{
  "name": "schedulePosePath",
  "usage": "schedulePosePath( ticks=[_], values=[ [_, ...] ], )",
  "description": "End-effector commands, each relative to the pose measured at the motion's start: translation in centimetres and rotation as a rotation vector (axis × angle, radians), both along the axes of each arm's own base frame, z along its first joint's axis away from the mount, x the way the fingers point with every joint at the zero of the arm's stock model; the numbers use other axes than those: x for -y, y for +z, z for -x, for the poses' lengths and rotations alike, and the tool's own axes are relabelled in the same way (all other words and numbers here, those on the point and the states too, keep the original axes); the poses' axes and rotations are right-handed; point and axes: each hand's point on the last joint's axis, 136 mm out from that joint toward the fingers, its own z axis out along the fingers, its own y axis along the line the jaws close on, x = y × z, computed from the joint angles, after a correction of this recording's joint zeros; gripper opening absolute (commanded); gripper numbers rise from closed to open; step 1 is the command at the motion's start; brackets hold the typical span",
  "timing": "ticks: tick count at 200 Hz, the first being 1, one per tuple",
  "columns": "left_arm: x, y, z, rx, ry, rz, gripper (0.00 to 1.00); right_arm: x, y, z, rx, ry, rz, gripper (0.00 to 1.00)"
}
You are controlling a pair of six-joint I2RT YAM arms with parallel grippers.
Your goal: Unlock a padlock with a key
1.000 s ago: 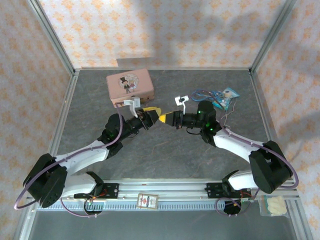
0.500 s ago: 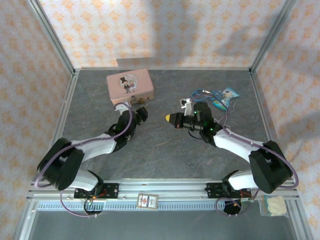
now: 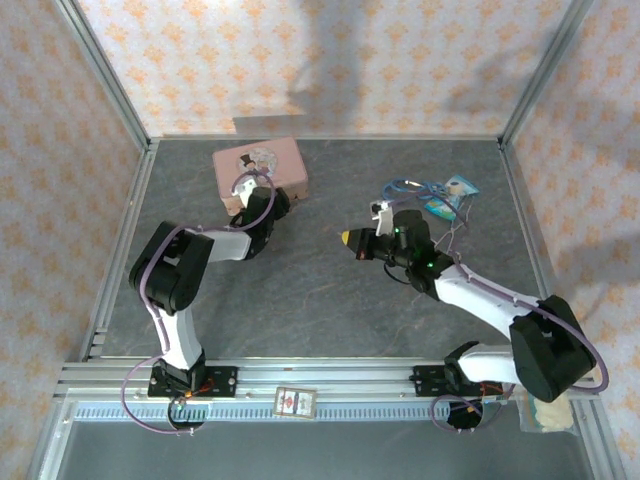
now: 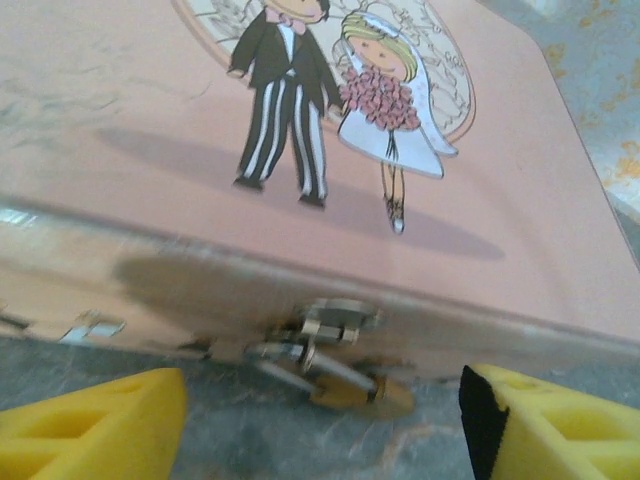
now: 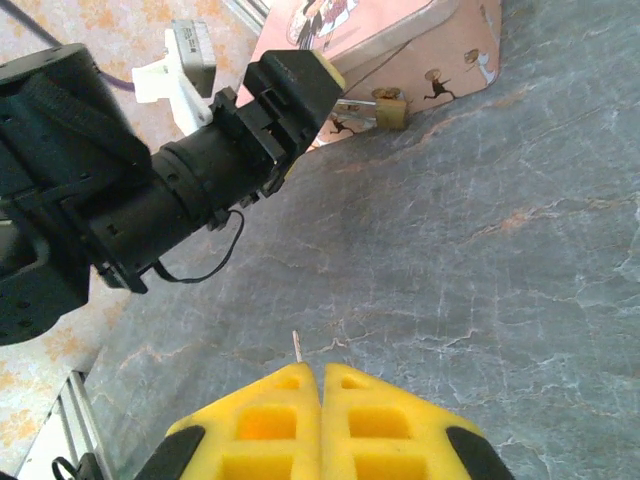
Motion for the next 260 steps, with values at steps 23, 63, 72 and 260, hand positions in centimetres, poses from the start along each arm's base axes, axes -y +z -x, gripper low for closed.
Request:
schedulePosePath(
  ticks=[23,63,72,260],
  values=[
    [-0.5,-1.2,-3.4,-0.022,-0.017,-0.011,0.79,1.0,0.0,-0.4,0.040,-0.030,0.037,0.00],
    [-0.7,-2.2,-4.5,-0.059,-0.043,-0.005,0.83,1.2,-0.2,-0.3,0.038,-0.032,0.042,0.00],
    [-0.3,-2.2,-4.3,-0.058,-0.061,0.013,0.84,1.2,-0.3,-0.3,0.037,-0.034,0.043,0.00],
    [4.0,-3.8,-4.5,0.072,-0.098,0.246,0.09,1.5,-0.4,-0.6,0.037,-0.046,0.052,0.00]
  ],
)
